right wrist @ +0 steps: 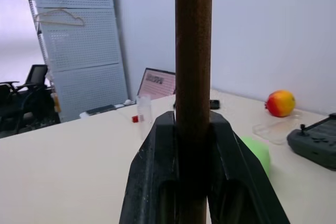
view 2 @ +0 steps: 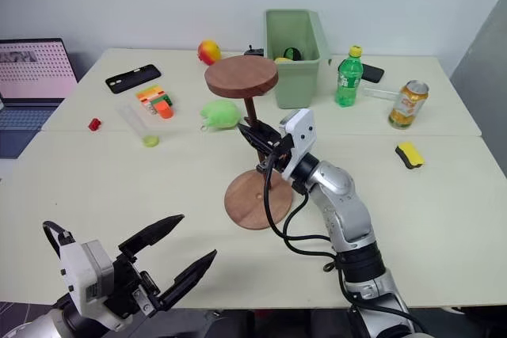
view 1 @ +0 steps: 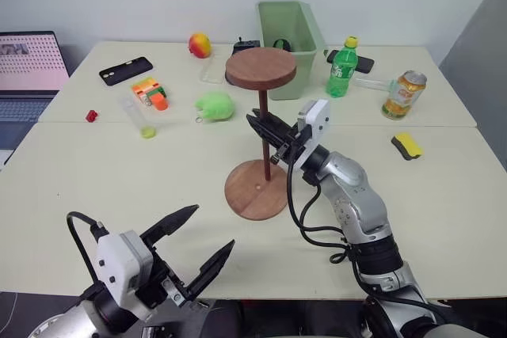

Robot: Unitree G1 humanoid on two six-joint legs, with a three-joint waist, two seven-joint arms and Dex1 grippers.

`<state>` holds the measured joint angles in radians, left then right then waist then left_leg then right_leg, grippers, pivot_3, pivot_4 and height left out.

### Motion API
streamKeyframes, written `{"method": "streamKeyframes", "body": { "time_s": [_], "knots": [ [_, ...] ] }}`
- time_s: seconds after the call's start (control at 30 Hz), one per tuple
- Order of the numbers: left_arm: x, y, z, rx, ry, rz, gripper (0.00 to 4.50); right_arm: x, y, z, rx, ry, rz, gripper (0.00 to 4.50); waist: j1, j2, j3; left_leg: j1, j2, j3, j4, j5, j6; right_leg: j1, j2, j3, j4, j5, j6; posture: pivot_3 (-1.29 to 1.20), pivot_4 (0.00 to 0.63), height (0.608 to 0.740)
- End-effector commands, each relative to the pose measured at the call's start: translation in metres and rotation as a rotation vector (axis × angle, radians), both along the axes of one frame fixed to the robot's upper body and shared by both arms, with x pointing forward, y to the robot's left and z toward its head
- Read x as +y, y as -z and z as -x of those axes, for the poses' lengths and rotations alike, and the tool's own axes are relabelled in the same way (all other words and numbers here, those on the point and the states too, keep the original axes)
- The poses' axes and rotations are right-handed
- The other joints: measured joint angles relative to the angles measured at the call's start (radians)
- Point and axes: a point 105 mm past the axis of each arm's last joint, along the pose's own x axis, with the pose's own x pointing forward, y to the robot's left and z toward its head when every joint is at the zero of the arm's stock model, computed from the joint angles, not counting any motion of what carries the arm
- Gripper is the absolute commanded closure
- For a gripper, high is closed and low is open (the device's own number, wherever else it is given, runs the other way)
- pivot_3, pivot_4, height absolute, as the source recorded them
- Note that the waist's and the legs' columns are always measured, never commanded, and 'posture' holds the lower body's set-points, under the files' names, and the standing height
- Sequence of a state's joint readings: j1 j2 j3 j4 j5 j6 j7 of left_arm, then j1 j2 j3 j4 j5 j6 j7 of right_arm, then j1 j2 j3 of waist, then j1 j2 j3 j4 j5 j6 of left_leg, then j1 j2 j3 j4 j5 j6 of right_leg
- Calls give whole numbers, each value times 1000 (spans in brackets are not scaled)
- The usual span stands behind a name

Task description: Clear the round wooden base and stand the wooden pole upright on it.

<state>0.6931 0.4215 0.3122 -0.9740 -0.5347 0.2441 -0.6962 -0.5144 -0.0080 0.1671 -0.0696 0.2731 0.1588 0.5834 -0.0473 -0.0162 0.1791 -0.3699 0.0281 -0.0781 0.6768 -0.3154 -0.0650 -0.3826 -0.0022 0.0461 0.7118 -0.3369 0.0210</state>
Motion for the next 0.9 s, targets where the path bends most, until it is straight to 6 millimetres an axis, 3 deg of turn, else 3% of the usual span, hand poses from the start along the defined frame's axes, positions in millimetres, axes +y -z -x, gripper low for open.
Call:
{"method": "streamKeyframes", "body": {
  "time_s": [0.03, 0.2, 0.4, 0.9],
  "knots": [
    [-1, -4, -1, -38, -13, 0, 0, 6, -9, 6, -53, -2, -38, 4233, -4, 0, 0, 0, 0, 0, 0, 0, 0, 0, 0, 0, 0, 0, 0, 0, 150, 740],
    [7, -6, -11, -50, -65, -4, 0, 14, -6, 14, -37, -43, -50, 4233, -3, 0, 0, 0, 1, 0, -1, 0, 0, 0, 0, 0, 0, 0, 0, 0, 150, 740],
    [7, -5, -7, -41, -75, -16, 0, 24, -1, 25, 14, -120, -67, 4233, -8, 0, 0, 0, 1, -1, -1, 0, 0, 0, 0, 0, 0, 0, 0, 0, 150, 740],
    [1, -9, -7, -47, -82, -16, 0, 22, 19, 13, -19, -69, 13, 4233, -8, 0, 0, 4, 1, -1, -1, 0, 0, 4, 0, 0, -1, 0, 0, 0, 150, 740]
  ]
}}
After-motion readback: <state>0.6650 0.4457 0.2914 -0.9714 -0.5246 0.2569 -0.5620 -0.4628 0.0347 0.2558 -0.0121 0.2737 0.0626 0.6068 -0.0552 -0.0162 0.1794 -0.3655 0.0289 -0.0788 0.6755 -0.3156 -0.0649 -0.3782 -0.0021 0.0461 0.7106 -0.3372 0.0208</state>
